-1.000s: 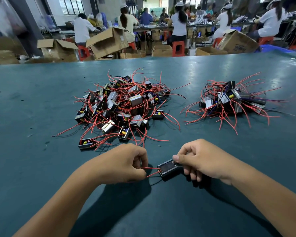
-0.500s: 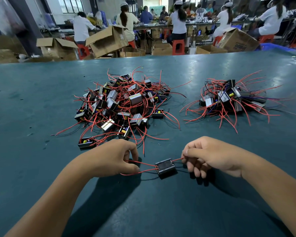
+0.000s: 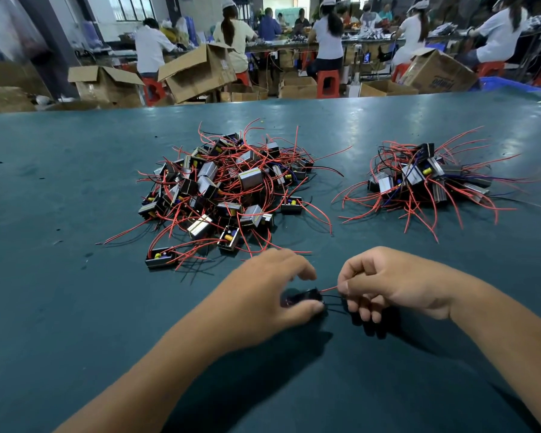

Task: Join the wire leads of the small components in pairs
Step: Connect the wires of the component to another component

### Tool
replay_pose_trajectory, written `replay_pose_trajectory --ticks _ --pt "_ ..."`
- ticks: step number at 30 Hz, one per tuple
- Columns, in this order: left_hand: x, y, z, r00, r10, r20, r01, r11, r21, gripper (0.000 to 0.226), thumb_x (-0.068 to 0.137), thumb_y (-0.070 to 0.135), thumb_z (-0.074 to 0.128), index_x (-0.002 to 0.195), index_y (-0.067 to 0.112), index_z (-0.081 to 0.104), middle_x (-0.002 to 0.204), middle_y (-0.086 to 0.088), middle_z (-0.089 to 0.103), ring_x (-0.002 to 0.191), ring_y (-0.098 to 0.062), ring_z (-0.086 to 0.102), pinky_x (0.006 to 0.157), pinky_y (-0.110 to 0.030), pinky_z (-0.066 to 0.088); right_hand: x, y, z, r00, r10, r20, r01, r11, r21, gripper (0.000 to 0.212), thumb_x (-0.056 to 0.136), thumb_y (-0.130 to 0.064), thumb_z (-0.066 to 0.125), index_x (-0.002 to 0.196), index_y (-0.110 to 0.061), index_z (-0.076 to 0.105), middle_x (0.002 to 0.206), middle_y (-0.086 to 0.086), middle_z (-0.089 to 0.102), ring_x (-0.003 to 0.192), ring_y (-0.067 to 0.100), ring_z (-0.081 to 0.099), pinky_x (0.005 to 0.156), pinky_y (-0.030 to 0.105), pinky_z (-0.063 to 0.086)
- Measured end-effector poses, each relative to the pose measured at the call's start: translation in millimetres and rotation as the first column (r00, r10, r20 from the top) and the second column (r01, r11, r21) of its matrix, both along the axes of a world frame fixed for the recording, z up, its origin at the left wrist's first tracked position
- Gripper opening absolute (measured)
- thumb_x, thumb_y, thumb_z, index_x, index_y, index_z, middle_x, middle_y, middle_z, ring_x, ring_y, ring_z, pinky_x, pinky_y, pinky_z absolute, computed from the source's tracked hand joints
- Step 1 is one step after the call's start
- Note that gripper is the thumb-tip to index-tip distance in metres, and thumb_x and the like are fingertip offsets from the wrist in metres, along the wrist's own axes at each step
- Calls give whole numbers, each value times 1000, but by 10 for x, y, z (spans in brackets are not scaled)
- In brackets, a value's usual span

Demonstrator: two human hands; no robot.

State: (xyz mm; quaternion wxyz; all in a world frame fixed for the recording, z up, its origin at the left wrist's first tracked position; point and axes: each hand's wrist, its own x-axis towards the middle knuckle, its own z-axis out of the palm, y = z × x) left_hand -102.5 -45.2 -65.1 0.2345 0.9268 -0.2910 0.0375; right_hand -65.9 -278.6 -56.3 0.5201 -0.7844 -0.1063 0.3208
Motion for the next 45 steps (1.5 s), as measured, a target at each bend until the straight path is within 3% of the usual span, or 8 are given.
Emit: replay_pose_trajectory --ticks 2,5,12,26,33,38,40,45 --pt "4 -109 -116 1000 12 2 -12 1000 27 32 92 47 65 117 29 60 111 15 57 106 -6 50 94 -25 41 2 5 -7 1000 -13 6 13 1000 4 10 93 -2 57 84 -4 60 67 10 65 52 17 60 44 21 46" --pt "48 -114 -138 997 -11 -70 7 998 -61 21 91 37 70 110 28 65 102 14 57 95 -6 53 87 -33 47 -3 15 -13 1000 -25 7 25 1000 9 10 93 -3 58 83 -4 59 65 9 64 51 16 59 42 21 44" --pt "65 -46 -88 986 -49 -161 30 992 -121 16 87 29 77 100 29 68 95 12 60 82 -3 56 76 -24 49 -18 69 -69 995 -13 101 18 999 -49 17 89 -3 61 73 -7 58 57 7 63 42 13 54 38 19 38" --pt "50 -30 -68 981 -56 -188 33 992 -124 16 87 26 77 101 25 68 96 12 60 82 -4 57 77 -22 49 -15 67 -60 997 -41 68 42 999 -23 16 88 -2 60 73 -8 59 60 9 64 46 15 57 38 19 39" --pt "48 -12 -76 980 -54 -192 32 993 -114 16 87 27 77 99 30 66 95 14 59 84 -5 58 73 -12 44 -5 24 -49 1000 -9 23 9 1000 -9 14 92 -1 59 79 -6 60 66 10 66 51 16 60 41 20 43" --pt "68 68 -71 983 -4 -186 -15 995 -99 15 86 29 78 96 29 65 93 17 59 82 -4 57 69 -10 41 26 -25 -13 993 -112 27 112 994 19 15 92 0 57 78 -5 58 64 11 64 49 15 57 41 20 42" --pt "72 89 -64 981 5 -194 -26 994 -107 16 86 29 78 95 29 65 93 17 61 81 -3 57 69 -11 42 24 -52 12 990 -134 47 133 991 21 13 92 -2 58 80 -4 59 65 11 64 48 15 55 39 20 40" --pt "58 79 -60 983 25 -179 -39 997 -71 20 86 33 76 95 31 58 97 17 61 80 -2 56 73 -24 48 -87 37 0 1000 -2 0 2 997 -74 18 94 -14 60 86 1 67 68 12 69 48 16 58 39 21 41"
